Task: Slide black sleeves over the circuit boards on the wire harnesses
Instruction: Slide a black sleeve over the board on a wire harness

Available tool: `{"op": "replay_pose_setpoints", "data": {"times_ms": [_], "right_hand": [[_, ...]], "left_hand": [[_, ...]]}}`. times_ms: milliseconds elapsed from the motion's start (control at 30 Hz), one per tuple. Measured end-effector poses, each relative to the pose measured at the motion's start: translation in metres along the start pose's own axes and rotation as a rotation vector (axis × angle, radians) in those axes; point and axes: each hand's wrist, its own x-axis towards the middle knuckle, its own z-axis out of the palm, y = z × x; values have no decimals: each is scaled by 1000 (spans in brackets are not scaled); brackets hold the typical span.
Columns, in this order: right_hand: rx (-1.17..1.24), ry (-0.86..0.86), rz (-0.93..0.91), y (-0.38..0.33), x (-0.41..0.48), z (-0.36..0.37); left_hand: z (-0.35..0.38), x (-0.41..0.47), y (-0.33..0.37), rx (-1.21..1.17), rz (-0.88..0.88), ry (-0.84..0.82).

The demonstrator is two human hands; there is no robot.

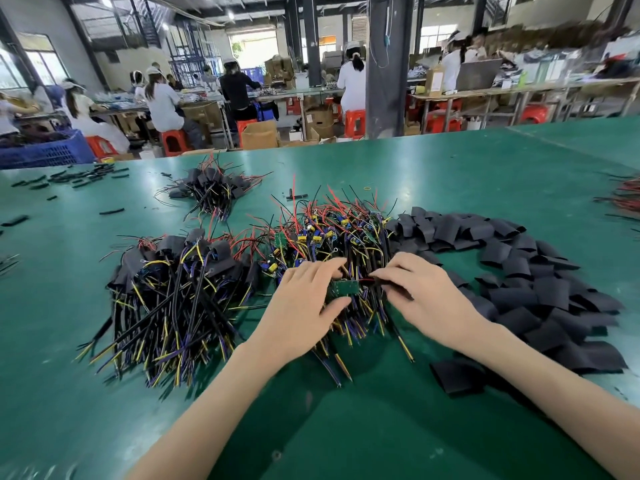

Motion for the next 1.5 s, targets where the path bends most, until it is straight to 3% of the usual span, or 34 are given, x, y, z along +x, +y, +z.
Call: {"op": "replay_pose_setpoints", "data": {"times_ms": [167, 467, 1100, 1500], "right_hand": [[3, -20, -14, 4, 0, 1], [-9, -7, -22, 4, -1, 2], [-121, 86, -130, -7, 0, 2], [-35, 76, -129, -2, -1, 6]], "left_hand": [[-3, 0, -2, -123, -66, -35], [-3, 0, 1, -162, -32, 112], [-13, 3, 9, -600, -316, 55], [-13, 4, 9, -607, -353, 53]]}}
